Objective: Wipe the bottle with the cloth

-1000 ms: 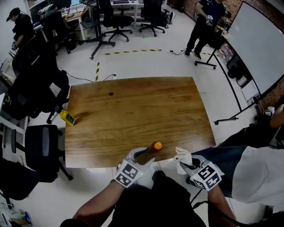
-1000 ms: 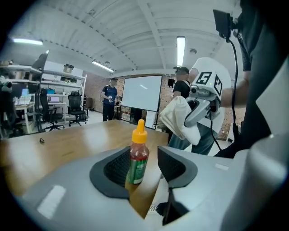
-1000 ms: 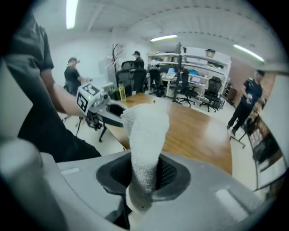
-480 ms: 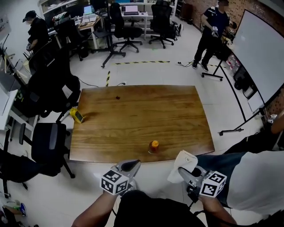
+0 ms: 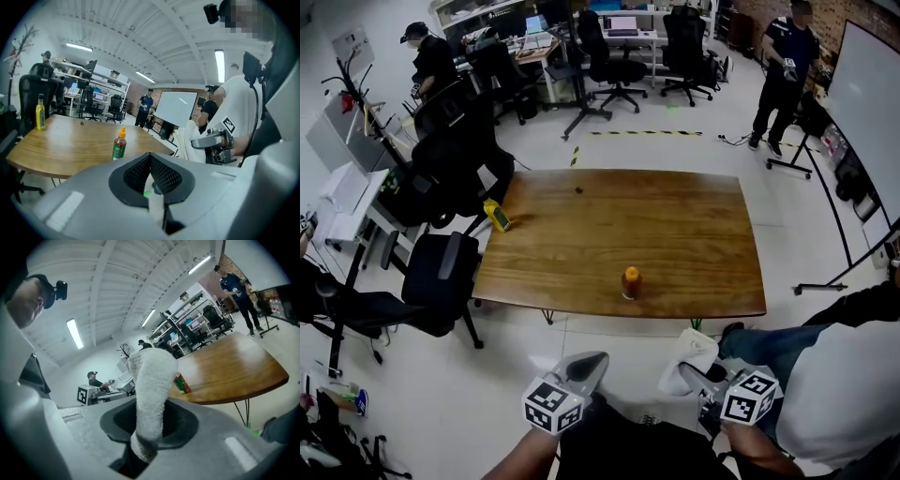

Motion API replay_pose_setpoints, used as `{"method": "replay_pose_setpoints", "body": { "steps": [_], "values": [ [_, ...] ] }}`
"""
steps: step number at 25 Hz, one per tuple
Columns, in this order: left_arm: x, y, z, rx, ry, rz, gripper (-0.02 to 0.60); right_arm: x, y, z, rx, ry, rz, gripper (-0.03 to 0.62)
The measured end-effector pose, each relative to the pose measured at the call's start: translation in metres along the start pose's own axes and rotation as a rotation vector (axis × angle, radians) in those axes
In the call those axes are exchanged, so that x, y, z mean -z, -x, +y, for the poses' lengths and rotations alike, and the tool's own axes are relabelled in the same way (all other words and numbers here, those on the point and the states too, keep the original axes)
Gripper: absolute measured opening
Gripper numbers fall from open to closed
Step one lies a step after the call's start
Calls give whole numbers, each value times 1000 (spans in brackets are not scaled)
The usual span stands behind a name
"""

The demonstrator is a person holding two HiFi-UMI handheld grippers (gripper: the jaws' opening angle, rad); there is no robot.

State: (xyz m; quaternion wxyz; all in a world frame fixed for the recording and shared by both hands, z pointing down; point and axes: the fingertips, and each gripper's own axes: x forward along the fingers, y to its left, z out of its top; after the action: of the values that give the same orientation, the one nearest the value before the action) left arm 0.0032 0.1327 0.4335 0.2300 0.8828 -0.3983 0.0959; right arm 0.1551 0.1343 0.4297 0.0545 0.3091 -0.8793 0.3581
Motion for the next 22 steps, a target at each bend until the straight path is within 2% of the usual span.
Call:
{"method": "replay_pose_setpoints", "body": {
  "steps": [3, 7, 12, 16, 22],
  "values": [
    [5, 9, -13, 7, -23, -1, 17, 4, 7, 3, -2, 30, -11, 77],
    [6, 18, -11, 22, -4, 2, 17, 7, 9, 16, 30, 91, -25, 77],
    [10, 27, -8, 77, -45, 34, 17, 20, 4, 23, 99, 53, -58, 76],
    [11, 37, 0, 110, -65, 46, 17, 32, -5, 38, 133, 75, -62, 75],
    [1, 46, 9, 134, -48, 10, 17, 47, -10, 52, 168, 77, -38, 72]
  ]
}}
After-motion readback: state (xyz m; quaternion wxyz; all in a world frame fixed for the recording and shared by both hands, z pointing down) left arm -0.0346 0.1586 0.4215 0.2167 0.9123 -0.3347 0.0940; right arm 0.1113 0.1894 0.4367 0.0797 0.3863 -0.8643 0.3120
